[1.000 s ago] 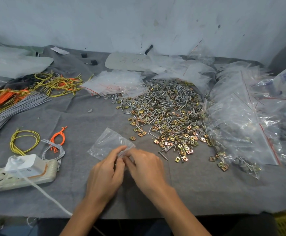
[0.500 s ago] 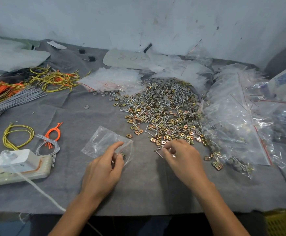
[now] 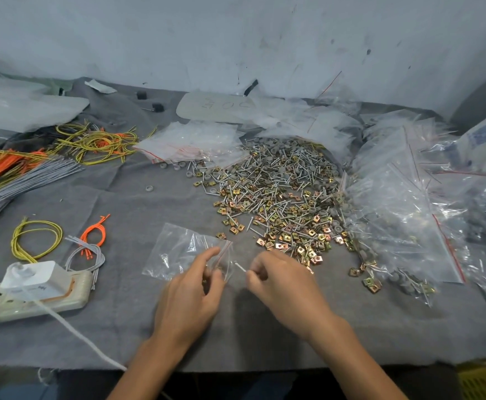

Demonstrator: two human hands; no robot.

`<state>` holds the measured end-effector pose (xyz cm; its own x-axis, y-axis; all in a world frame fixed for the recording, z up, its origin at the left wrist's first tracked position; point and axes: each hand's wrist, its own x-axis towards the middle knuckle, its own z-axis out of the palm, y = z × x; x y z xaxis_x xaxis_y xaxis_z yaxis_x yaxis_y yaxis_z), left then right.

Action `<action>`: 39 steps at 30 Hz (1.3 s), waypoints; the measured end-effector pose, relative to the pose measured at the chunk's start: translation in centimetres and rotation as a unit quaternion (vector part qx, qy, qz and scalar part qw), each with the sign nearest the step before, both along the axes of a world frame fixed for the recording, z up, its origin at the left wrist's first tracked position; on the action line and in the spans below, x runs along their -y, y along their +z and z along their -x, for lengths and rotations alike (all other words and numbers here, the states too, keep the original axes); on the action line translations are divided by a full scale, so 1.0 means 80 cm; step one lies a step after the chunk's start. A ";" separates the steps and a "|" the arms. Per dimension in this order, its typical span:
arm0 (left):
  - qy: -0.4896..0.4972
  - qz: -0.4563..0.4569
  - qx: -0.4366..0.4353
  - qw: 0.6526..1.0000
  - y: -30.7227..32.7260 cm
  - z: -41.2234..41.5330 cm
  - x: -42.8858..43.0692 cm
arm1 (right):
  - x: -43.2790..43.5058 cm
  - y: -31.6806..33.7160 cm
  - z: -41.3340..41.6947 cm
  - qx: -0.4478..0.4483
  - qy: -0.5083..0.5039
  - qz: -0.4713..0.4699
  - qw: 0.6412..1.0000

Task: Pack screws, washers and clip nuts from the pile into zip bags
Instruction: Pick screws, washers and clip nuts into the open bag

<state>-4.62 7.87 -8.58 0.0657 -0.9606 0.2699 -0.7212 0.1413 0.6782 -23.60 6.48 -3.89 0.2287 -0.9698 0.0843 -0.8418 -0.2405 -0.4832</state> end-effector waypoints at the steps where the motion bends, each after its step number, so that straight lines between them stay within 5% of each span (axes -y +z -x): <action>1: 0.001 0.000 -0.008 1.000 -0.001 0.000 0.000 | 0.000 -0.001 -0.011 0.003 0.012 0.012 1.000; 9: -0.016 0.005 -0.051 0.999 -0.008 -0.008 0.000 | 0.018 -0.014 -0.057 0.005 0.051 0.052 0.997; 15: -0.013 0.012 -0.050 0.999 -0.010 -0.008 -0.001 | 0.020 -0.013 -0.004 0.087 0.031 0.055 0.994; 22: -0.002 0.014 -0.079 0.997 -0.006 -0.005 -0.002 | 0.050 -0.007 0.069 -0.070 0.010 -0.016 0.997; 31: 0.003 0.000 -0.073 0.997 -0.004 -0.007 -0.003 | 0.061 -0.007 0.061 -0.112 0.033 -0.006 0.993; 39: 0.011 0.009 -0.074 0.997 -0.006 -0.007 -0.002 | 0.019 0.005 0.025 0.049 0.064 0.014 0.997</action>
<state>-4.07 8.02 -9.07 0.1262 -0.9539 0.2724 -0.6168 0.1396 0.7746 -25.57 4.92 -3.47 0.3398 -0.9301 0.1392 -0.7528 -0.3577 -0.5525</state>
